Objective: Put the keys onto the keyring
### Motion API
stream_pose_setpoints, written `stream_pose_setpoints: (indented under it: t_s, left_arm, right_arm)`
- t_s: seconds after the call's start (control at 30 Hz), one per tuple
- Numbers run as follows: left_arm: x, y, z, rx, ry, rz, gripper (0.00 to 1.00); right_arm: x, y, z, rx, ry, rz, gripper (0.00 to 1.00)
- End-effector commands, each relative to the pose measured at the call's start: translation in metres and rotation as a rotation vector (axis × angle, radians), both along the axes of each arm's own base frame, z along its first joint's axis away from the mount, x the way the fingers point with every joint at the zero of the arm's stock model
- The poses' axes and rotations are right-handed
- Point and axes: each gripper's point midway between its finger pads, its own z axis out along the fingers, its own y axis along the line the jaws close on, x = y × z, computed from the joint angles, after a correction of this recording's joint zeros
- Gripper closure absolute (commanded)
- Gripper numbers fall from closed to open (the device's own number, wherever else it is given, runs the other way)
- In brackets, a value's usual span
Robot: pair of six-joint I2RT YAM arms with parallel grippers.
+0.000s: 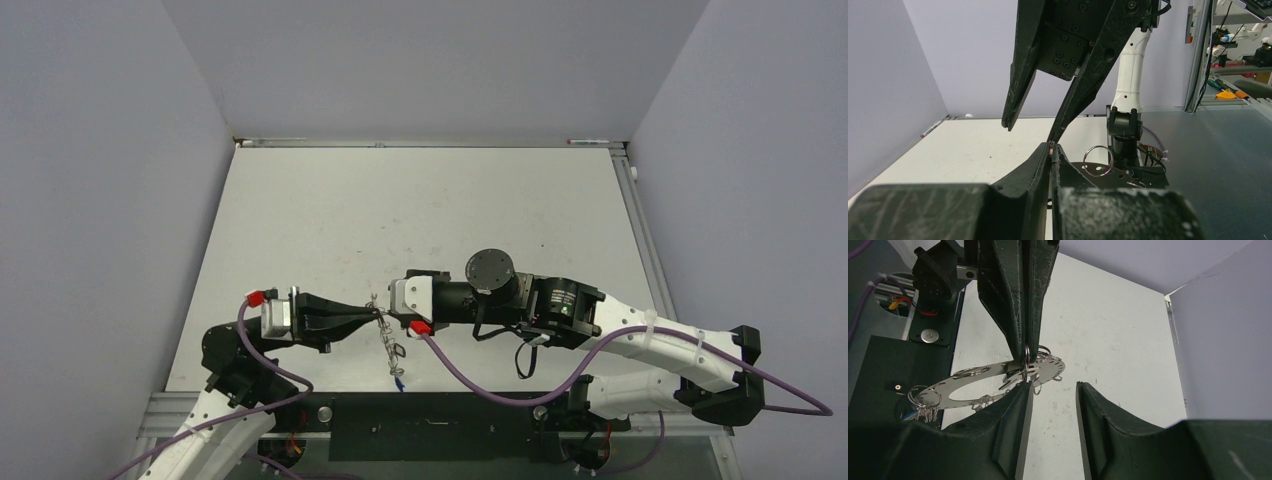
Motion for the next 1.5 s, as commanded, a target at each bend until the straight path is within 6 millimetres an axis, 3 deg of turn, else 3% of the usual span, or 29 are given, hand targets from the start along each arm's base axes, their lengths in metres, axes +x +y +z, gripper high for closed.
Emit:
stream_pose_setpoints:
  t_s: [0.0, 0.47, 0.77, 1.13, 1.47]
  left_arm:
    - [-0.005, 0.005, 0.017, -0.047, -0.059, 0.002, 1.0]
    - [-0.004, 0.006, 0.019, -0.053, -0.06, 0.013, 1.0]
    - [-0.002, 0.007, 0.019, -0.054, -0.06, 0.028, 1.0]
    - [0.0, 0.007, 0.018, -0.051, -0.057, 0.035, 1.0]
    - [-0.001, 0.007, 0.018, -0.048, -0.055, 0.031, 1.0]
  right_arm:
    - [-0.004, 0.008, 0.011, 0.056, 0.014, 0.035, 0.63]
    - [-0.013, 0.012, 0.01, 0.047, 0.035, 0.082, 0.64]
    - [-0.018, 0.015, 0.0, 0.001, 0.062, 0.116, 0.64]
    - [-0.02, 0.013, 0.007, 0.033, 0.054, 0.122, 0.64]
    - [-0.014, 0.016, 0.01, 0.052, 0.041, 0.097, 0.74]
